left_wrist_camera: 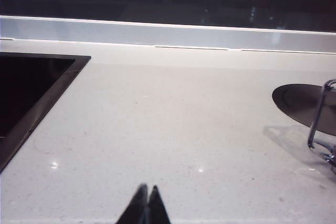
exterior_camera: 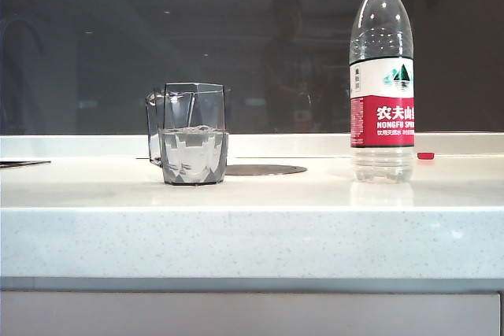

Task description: Pick up the mineral water bottle on the table and pour water into the mug until it's half full.

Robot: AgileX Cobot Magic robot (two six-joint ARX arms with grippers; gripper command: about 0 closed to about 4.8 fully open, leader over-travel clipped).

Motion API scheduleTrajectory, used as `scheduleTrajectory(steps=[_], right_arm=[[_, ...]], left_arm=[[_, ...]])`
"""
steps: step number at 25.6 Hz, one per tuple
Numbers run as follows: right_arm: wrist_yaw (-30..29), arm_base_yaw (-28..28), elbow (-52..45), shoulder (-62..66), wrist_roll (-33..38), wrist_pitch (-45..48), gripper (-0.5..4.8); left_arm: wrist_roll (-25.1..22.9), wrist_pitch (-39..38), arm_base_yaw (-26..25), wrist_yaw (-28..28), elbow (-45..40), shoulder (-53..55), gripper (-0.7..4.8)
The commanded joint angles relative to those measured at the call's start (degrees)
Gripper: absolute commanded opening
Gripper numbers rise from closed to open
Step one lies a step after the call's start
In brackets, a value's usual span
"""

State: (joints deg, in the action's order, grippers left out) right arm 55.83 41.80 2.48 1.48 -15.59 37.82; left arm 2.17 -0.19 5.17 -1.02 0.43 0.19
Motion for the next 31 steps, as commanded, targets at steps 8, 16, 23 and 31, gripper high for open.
scheduleTrajectory(steps=[8, 16, 23, 31], right_arm=[[-37.7, -16.7, -0.2, -0.7, 2.5, -18.0, 0.40], [-47.2, -32.0, -2.4, -1.6, 16.1, -21.9, 0.40], [-47.3, -34.3, -2.4, -1.6, 17.3, -25.1, 0.40], [-47.2, -34.3, -2.4, -1.6, 16.3, -34.9, 0.40]], left_arm=[[-0.1, 0.6, -0.1, 0.2, 0.2, 0.0, -0.04], [-0.1, 0.6, -0.1, 0.2, 0.2, 0.0, -0.04], [-0.1, 0.6, -0.1, 0.2, 0.2, 0.0, -0.04], [-0.1, 0.6, -0.1, 0.2, 0.2, 0.0, -0.04]])
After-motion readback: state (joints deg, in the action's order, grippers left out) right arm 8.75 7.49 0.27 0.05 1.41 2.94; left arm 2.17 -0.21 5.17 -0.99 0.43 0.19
